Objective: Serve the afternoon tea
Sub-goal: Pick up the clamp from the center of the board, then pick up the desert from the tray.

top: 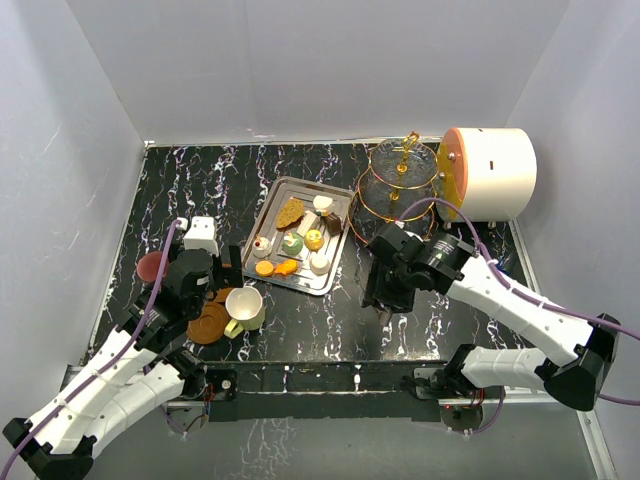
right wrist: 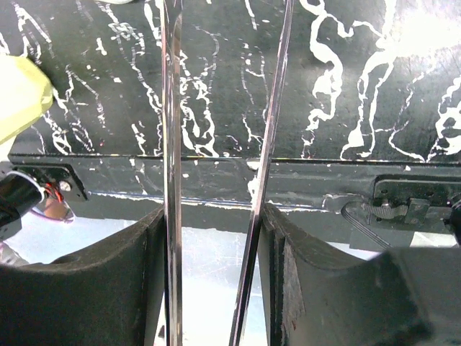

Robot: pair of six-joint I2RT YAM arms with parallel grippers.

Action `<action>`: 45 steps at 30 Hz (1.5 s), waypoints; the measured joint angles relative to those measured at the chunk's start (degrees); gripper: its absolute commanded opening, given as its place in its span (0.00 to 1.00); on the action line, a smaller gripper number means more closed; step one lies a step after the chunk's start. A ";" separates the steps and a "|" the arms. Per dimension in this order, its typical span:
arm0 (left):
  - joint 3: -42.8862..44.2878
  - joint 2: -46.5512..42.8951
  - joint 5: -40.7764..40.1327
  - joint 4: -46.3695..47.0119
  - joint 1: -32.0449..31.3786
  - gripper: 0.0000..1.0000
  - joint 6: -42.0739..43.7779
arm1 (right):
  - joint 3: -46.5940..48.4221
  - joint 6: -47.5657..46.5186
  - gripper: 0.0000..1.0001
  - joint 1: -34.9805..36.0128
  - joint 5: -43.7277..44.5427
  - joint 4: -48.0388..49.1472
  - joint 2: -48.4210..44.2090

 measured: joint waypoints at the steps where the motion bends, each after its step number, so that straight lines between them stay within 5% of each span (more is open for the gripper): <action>1: 0.00 0.00 0.00 0.00 0.00 0.99 0.00 | 0.98 -0.59 0.46 0.52 0.37 -0.24 0.28; 11: 0.00 0.02 -0.02 0.02 0.00 0.99 0.02 | 8.28 -11.34 0.50 7.52 7.65 5.20 3.45; 23: 0.00 0.57 -0.44 0.02 0.00 0.99 0.02 | 4.72 -29.79 0.47 7.85 13.79 17.57 3.98; 45: 0.00 1.90 -0.46 0.02 0.00 0.99 0.02 | 2.14 -33.57 0.41 4.90 11.19 20.74 11.19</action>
